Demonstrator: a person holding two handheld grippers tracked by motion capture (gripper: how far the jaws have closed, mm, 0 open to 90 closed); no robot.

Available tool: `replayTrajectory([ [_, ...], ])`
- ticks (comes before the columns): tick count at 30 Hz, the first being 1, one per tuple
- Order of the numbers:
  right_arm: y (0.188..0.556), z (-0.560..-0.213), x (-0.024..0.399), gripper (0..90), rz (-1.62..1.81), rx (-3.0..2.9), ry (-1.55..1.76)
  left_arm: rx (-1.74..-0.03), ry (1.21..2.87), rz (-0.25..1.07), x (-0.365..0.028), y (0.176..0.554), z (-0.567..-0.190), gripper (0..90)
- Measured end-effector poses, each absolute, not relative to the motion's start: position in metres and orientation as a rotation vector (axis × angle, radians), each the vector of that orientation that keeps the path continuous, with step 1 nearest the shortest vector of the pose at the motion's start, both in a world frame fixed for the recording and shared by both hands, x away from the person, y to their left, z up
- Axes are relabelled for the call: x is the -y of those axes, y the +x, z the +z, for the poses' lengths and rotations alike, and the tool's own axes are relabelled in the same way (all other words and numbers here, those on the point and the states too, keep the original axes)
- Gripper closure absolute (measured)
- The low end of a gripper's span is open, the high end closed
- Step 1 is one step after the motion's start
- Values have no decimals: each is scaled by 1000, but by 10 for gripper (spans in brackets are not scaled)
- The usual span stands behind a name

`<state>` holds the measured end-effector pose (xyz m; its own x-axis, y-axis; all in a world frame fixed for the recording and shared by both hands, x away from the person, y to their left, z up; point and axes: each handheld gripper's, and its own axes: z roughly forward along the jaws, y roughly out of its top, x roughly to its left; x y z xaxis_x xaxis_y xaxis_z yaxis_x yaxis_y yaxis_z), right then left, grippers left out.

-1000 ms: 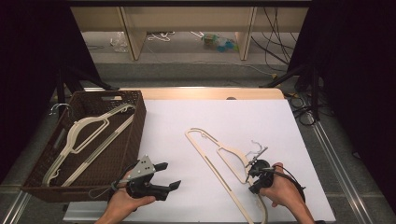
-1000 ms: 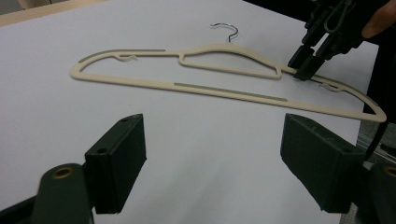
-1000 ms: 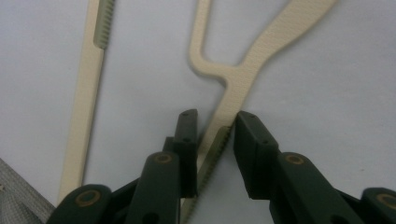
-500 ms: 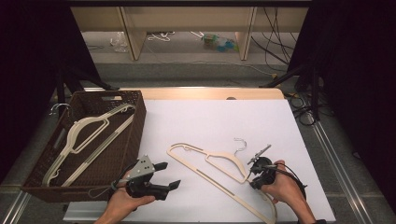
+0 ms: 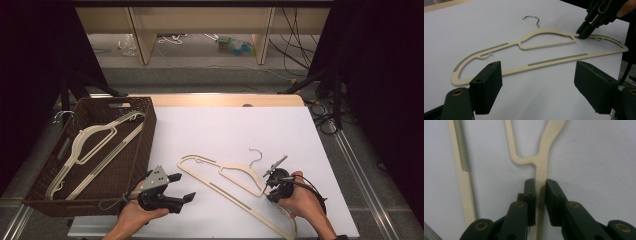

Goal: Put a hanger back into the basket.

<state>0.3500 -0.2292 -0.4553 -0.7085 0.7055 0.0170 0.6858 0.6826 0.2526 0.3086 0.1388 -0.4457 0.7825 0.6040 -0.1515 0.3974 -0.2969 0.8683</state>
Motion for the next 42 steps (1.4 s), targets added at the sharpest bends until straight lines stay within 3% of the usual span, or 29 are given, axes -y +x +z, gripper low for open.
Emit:
replayTrajectory([
  [23, 341, -428, 222, 803, 389, -2743, 988, -596, 2162, 283, -32, 400, -454, 235],
  [28, 340, -427, 222, 803, 394, -2746, 975, -562, 2233, 234, -20, 415, -461, 244],
  [33, 339, -424, 220, 803, 402, -2741, 954, -546, 2302, 193, -17, 428, -467, 275],
  [42, 338, -423, 218, 803, 419, -2750, 915, -535, 2279, 89, -8, 435, -472, 477],
])
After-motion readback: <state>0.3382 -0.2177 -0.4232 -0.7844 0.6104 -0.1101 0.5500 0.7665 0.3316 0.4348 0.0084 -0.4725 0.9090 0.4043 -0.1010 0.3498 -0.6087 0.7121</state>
